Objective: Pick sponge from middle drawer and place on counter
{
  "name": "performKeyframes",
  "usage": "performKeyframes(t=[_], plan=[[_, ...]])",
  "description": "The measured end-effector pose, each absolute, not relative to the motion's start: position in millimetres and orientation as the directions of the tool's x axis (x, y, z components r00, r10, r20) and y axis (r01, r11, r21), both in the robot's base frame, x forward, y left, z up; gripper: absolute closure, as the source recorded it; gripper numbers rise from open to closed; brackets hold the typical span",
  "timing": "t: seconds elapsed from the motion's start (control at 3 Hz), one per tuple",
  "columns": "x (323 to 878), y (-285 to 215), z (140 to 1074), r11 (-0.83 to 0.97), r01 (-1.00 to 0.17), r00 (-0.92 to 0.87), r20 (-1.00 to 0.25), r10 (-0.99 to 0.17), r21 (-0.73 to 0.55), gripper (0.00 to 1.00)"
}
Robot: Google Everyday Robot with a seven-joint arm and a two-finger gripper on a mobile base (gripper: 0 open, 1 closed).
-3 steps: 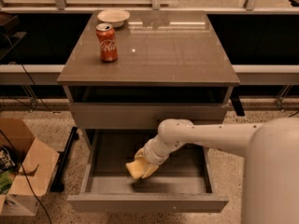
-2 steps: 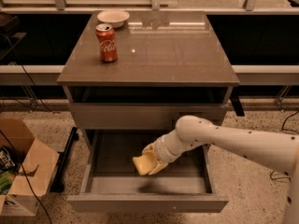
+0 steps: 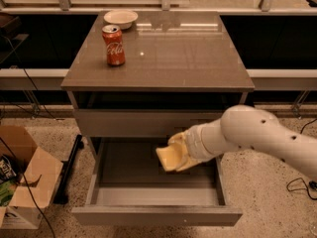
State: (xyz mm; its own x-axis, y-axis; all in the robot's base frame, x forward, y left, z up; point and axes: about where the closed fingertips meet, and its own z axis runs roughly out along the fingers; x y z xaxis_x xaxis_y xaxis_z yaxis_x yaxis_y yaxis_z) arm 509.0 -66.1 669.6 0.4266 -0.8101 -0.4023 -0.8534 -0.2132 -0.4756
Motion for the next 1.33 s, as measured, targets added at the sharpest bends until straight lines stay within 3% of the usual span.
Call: performKeyframes(t=[0.67, 1.0, 1.33], plan=[[543.9, -71.9, 797.8, -0.369, -0.712, 0.559, -0.165, -0.813, -0.597, 1.00], [593.4, -45.5, 889.6, -0.481, -0.597, 0.632, -0.007, -0.775, -0.642, 1.00], [594.0, -38.9, 897.8, -0.470, -0.587, 0.635, -0.015, -0.772, -0.660, 1.00]])
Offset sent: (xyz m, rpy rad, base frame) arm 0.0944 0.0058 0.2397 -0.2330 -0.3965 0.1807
